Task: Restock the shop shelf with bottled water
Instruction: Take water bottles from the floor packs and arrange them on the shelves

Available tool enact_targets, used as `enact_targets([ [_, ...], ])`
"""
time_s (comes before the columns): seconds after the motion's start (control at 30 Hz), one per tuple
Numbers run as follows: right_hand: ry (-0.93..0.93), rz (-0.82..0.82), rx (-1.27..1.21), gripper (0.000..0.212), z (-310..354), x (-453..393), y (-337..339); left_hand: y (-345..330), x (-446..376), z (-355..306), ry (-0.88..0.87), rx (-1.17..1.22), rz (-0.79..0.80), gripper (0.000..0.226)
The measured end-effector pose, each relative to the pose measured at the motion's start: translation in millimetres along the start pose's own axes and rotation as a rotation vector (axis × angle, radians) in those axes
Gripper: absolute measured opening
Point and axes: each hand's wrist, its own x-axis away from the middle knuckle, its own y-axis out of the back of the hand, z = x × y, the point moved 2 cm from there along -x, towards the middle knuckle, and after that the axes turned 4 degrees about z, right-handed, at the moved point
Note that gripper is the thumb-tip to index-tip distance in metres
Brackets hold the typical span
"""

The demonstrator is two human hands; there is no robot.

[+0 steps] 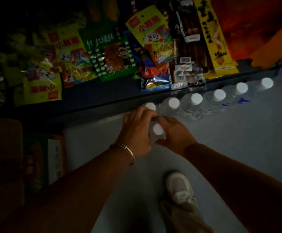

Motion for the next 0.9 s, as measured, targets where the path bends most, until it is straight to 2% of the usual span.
enact_targets([
  [0.2,0.025,-0.069,-0.013,0.066,11.3,4.3,8.3,7.6,6.9,-0.2,0.007,0.013,-0.004,0.058],
  [0.4,0.067,-0.079,-0.052,0.065,51.4,49.8,89.1,72.1,26.7,-39.2,0.028,0.094,0.074,0.056],
  [0.57,0.120,-0.170,-0.103,0.062,110.8,103.1,212.9,173.7,50.2,-100.4,0.041,0.107,0.131,0.054],
  [0.73,0.225,-0.296,-0.048,0.061,191.7,163.8,367.4,305.4,84.9,-180.0,-0.051,0.052,0.150,0.042],
  [0.83,0.295,-0.386,-0.076,0.052,248.4,208.2,461.6,392.3,107.8,-238.6,-0.136,0.130,0.161,0.044],
  [0.9,0.352,-0.448,-0.100,0.052,281.5,234.2,516.4,443.7,121.8,-274.2,-0.201,0.164,0.161,0.057],
])
